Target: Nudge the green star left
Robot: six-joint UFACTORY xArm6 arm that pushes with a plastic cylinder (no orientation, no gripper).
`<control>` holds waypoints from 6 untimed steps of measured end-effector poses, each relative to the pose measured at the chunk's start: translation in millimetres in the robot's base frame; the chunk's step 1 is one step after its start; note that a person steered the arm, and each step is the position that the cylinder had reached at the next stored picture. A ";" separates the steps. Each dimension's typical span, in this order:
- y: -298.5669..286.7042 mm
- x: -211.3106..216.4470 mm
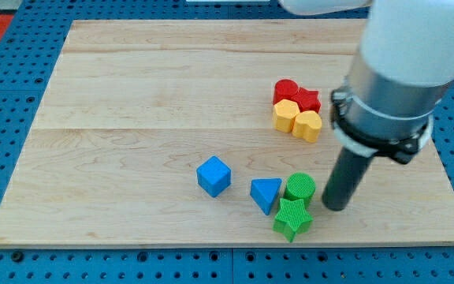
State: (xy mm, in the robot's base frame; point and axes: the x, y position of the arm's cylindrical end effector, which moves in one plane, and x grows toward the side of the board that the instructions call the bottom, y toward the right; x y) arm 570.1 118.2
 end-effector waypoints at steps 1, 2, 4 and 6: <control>-56.5 9.3; -87.3 8.9; -3.8 0.3; 8.0 47.3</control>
